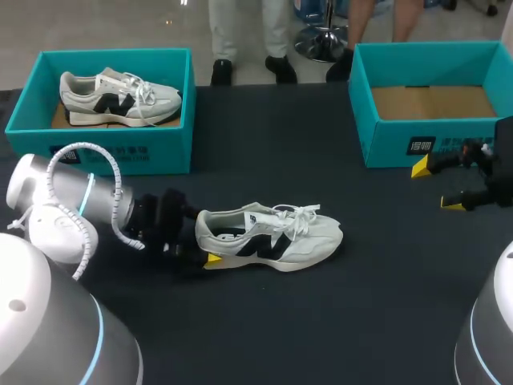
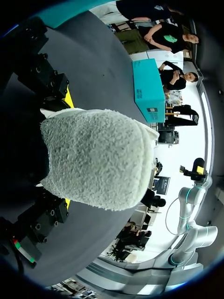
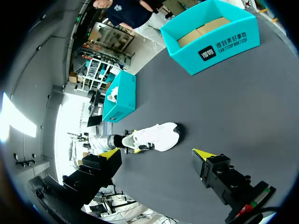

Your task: Take the shoe out of the shoebox, open the shoe tongue, remove and reinsert the insole, then place the shoe into the shoebox

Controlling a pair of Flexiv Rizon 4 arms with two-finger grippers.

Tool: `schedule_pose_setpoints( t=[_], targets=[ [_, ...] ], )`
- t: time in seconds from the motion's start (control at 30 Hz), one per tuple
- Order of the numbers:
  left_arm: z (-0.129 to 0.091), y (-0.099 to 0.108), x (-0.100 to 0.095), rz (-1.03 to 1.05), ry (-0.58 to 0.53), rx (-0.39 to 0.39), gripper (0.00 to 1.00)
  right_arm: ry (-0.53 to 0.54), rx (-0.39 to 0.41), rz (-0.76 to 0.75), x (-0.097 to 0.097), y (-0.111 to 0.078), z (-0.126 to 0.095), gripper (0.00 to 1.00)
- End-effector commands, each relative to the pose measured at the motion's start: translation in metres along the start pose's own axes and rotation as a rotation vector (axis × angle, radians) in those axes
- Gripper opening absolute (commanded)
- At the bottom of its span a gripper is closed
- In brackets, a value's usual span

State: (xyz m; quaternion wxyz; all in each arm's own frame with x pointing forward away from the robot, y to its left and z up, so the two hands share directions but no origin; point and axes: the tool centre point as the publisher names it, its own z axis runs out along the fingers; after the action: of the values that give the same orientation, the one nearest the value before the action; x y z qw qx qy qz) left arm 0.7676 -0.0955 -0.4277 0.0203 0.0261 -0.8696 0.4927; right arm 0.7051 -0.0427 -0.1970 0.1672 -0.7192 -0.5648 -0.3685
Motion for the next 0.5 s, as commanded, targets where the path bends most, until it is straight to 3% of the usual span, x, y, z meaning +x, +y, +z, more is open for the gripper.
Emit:
schedule_pose_setpoints(
  t=[0.03,0.2,0.3,0.37,0.4,0.5],
  targets=[
    [0.0045,0.0013,-0.0026,0.007,0.004,-0.009,1.00,-0.002,-0.001,0.001,0.0000,-0.0008,0.0000,1.00],
    [0.0064,0.0028,-0.0042,0.011,0.002,-0.015,0.98,-0.002,-0.001,0.001,0.0000,-0.0008,0.0000,1.00],
    [0.0080,0.0030,-0.0051,0.013,0.004,-0.020,0.84,-0.002,-0.001,0.001,0.0000,-0.0008,0.0000,1.00],
    [0.0084,0.0029,-0.0052,0.014,0.005,-0.022,0.67,-0.002,-0.001,0.001,0.0000,-0.0008,0.0000,1.00],
    [0.0084,0.0029,-0.0052,0.015,0.006,-0.022,0.50,-0.002,-0.001,0.001,0.0000,-0.0008,0.0000,1.00],
    [0.0087,0.0024,-0.0051,0.015,0.006,-0.020,0.29,-0.002,-0.001,0.001,0.0000,-0.0008,0.0000,1.00]
  ],
)
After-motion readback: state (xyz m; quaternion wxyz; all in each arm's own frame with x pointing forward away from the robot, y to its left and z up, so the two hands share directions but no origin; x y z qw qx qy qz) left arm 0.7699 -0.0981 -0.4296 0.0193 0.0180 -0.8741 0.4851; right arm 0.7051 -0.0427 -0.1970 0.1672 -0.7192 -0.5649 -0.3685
